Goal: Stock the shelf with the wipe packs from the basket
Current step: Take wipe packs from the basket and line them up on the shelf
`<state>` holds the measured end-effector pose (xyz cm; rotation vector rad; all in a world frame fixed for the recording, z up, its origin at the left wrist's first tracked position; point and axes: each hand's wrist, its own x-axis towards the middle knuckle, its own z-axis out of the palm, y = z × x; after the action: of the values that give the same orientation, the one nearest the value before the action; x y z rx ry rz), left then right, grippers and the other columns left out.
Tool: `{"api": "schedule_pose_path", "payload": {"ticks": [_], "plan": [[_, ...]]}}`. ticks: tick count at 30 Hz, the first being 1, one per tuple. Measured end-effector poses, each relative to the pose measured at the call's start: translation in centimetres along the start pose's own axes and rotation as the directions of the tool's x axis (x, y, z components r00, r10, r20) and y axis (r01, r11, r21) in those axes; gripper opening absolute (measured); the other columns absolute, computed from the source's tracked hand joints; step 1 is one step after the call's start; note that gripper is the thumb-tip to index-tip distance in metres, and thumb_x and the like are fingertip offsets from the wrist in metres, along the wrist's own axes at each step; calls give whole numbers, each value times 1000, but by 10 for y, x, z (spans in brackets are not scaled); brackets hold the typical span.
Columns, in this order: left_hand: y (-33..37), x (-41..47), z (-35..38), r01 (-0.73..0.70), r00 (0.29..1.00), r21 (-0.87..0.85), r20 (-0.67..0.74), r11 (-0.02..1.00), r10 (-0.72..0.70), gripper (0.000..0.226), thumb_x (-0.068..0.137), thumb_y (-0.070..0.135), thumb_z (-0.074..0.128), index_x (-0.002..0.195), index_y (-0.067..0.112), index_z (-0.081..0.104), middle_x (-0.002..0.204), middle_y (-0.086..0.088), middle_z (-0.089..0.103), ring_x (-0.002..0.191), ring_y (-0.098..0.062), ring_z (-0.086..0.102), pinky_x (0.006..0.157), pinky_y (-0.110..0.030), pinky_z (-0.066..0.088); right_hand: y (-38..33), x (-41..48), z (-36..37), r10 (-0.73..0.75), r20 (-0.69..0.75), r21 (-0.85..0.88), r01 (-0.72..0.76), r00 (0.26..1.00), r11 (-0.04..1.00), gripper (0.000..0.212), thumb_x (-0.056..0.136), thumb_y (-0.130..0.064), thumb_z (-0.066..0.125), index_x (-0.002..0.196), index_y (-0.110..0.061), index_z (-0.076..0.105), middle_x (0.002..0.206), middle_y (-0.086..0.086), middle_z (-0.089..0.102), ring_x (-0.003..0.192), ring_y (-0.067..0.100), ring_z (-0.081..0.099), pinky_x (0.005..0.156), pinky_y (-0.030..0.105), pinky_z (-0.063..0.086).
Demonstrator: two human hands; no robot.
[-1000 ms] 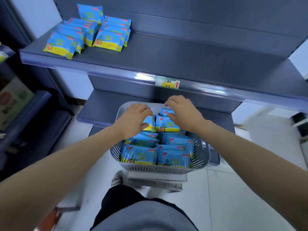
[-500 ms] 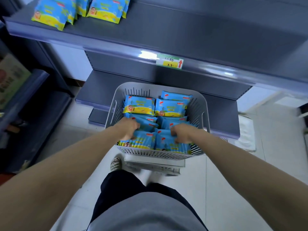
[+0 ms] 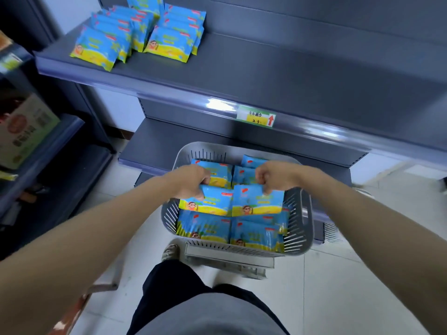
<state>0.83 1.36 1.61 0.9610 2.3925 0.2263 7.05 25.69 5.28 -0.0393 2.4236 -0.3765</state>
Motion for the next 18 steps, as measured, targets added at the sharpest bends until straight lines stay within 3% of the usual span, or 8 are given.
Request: {"api": "schedule_pose_path", "payload": {"ticks": [3, 7, 12, 15, 18], "plan": [[-9, -6, -57, -16, 988, -14, -152, 1000, 14, 29, 70, 21, 75, 79, 21, 48, 70, 7, 48, 70, -20, 47, 51, -26, 27, -25, -4, -80, -69, -231, 45, 81, 971, 996, 31, 67, 3, 69, 64, -22, 51, 63, -8, 51, 64, 15, 47, 54, 24, 37], [-35, -12, -139, 12, 935, -78, -353, 997, -39, 30, 69, 20, 78, 80, 20, 50, 76, 1, 54, 69, -19, 49, 54, -27, 29, -66, 2, -167, -131, -470, 31, 165, 873, 986, 21, 70, 5, 66, 86, -8, 62, 75, 4, 58, 69, 18, 50, 55, 19, 39], [-98, -28, -220, 79, 833, -118, -538, 990, -130, 25, 71, 21, 77, 82, 16, 55, 77, -2, 55, 74, -22, 50, 61, -29, 33, -116, 45, -232, -130, -603, 84, 224, 787, 971, 24, 77, 4, 61, 98, -6, 59, 91, 3, 55, 80, 18, 48, 56, 20, 35], [-135, -29, -250, 116, 809, -107, -567, 987, -156, 25, 71, 17, 76, 89, 10, 60, 84, -7, 59, 78, -22, 51, 64, -30, 35, -134, 85, -252, -75, -681, 119, 212, 728, 970, 22, 78, 5, 54, 95, -8, 59, 90, 1, 53, 80, 18, 47, 53, 18, 34], [-159, -22, -268, 101, 823, -126, -546, 987, -154, 26, 70, 15, 77, 88, 10, 59, 83, -3, 56, 76, -18, 48, 58, -25, 25, -152, 131, -258, -43, -654, 103, 146, 756, 984, 20, 78, 4, 55, 91, -10, 58, 90, 1, 51, 82, 18, 46, 55, 20, 34]]}}
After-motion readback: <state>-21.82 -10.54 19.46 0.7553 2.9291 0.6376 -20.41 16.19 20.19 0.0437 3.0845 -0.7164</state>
